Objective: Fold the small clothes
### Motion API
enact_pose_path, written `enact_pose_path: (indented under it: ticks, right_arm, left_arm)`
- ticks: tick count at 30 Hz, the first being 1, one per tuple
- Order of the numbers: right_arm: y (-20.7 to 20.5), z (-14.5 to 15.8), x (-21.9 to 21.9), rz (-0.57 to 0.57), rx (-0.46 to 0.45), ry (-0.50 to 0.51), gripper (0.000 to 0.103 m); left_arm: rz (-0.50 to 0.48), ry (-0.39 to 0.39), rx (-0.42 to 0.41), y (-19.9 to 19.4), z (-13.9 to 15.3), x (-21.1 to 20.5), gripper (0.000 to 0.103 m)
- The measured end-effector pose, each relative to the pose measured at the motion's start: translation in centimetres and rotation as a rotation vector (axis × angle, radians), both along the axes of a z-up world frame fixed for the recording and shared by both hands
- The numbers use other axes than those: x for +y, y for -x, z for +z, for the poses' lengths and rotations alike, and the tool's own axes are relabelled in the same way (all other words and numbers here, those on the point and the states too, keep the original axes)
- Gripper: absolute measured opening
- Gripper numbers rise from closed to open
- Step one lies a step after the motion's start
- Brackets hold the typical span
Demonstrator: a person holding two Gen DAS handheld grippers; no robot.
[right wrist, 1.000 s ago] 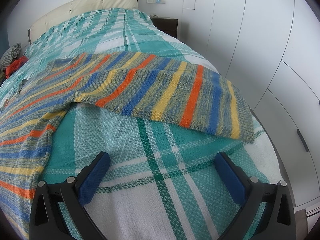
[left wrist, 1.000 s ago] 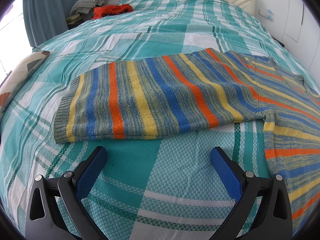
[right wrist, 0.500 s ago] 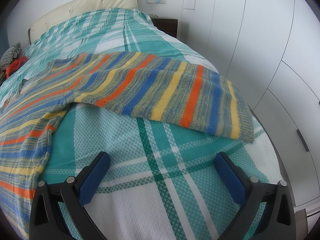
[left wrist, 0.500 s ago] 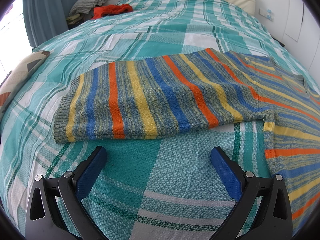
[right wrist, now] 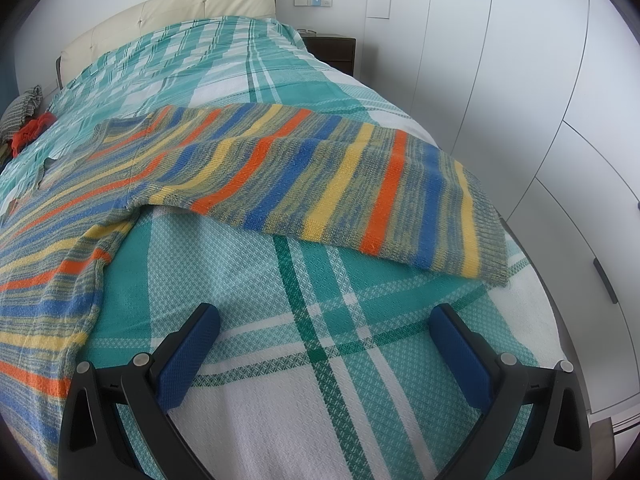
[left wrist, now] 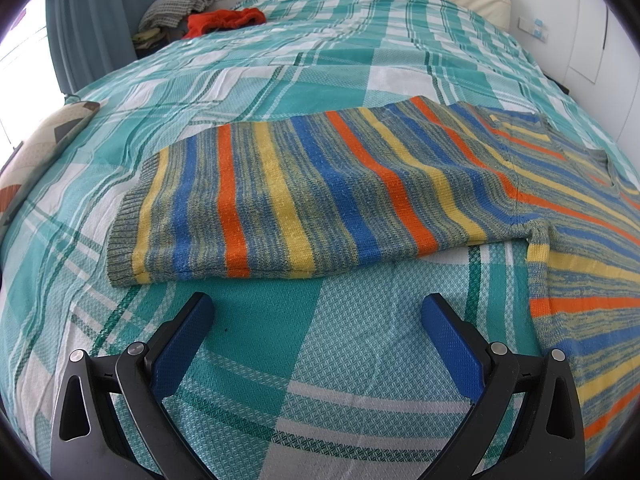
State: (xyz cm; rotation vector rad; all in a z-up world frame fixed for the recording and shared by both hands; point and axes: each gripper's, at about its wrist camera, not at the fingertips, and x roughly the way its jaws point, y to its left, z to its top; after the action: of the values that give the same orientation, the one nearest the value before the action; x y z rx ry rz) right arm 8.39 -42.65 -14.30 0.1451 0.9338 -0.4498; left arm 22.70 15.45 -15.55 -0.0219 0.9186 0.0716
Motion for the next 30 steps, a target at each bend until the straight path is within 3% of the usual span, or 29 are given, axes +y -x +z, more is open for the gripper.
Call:
enact_pose_path:
  ticks: [30]
  right_arm:
    - [-0.08,-0.02,0.03,0.0,0.0,0.0,0.103]
  left_arm:
    - [0.0,0.0,0.0,0.05,0.04,0.05,0.103]
